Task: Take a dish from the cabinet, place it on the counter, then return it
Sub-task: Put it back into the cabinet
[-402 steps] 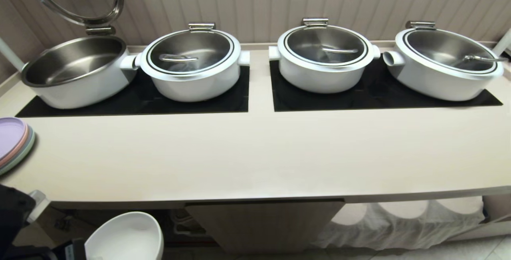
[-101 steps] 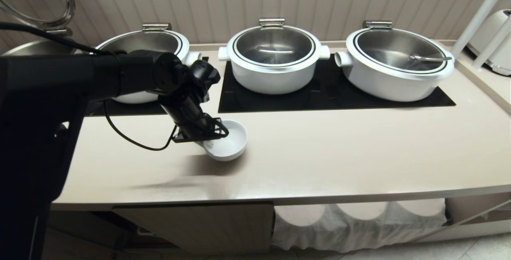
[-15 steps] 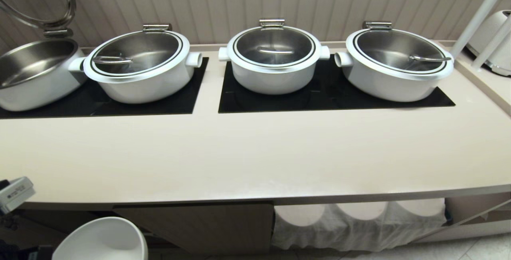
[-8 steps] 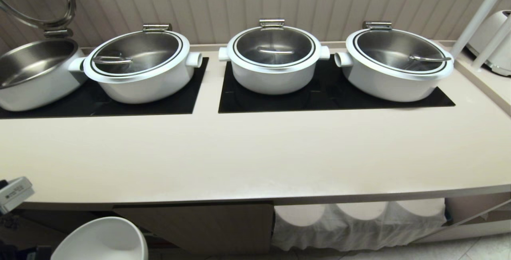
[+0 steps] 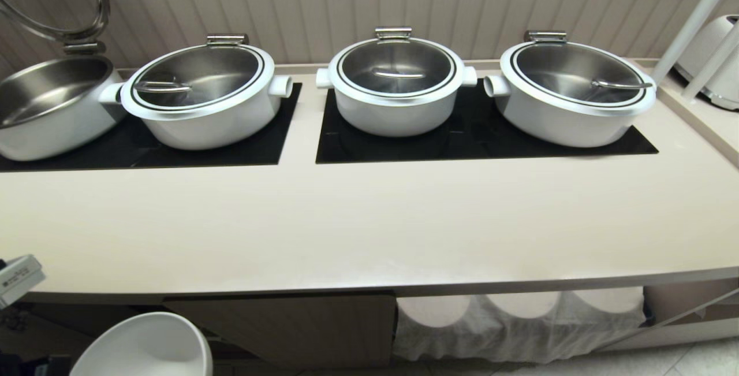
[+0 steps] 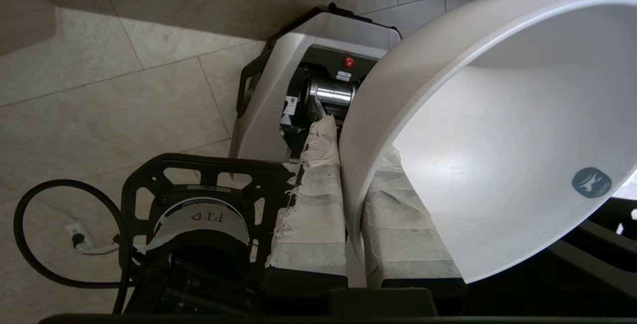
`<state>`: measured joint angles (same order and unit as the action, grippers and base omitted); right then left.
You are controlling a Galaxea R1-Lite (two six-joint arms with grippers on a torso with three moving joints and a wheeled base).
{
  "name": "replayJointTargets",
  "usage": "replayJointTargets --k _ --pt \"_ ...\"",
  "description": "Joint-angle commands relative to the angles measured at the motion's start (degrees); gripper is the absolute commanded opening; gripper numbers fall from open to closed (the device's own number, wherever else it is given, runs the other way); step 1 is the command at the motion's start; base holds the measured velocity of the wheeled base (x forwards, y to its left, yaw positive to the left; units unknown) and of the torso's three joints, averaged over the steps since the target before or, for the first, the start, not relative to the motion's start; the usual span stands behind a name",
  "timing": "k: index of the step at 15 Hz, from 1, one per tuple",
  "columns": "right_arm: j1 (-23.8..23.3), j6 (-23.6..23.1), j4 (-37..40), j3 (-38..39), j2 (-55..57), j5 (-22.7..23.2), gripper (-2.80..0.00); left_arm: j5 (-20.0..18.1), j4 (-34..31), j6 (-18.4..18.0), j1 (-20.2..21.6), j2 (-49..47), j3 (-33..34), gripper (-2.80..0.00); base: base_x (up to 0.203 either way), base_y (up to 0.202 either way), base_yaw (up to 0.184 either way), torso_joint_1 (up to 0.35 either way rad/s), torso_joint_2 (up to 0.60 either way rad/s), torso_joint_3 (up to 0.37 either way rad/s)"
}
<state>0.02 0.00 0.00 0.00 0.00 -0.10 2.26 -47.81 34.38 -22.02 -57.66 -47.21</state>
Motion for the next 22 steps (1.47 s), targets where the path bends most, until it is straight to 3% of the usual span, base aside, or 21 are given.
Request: replayJointTargets --k 1,22 --pt "0.1 0.0 0.0 0.0 0.0 0.0 -2.80 0.0 -0.3 0.3 0.0 0.2 0.1 -2.80 0.000 0.000 0.000 0.000 0.00 0.000" --pt "0.0 0.0 0.0 0.0 0.0 0.0 -2.80 -0.1 -0.3 0.5 0.3 1.9 1.5 -2.80 0.000 0.000 0.000 0.000 0.00 0.000"
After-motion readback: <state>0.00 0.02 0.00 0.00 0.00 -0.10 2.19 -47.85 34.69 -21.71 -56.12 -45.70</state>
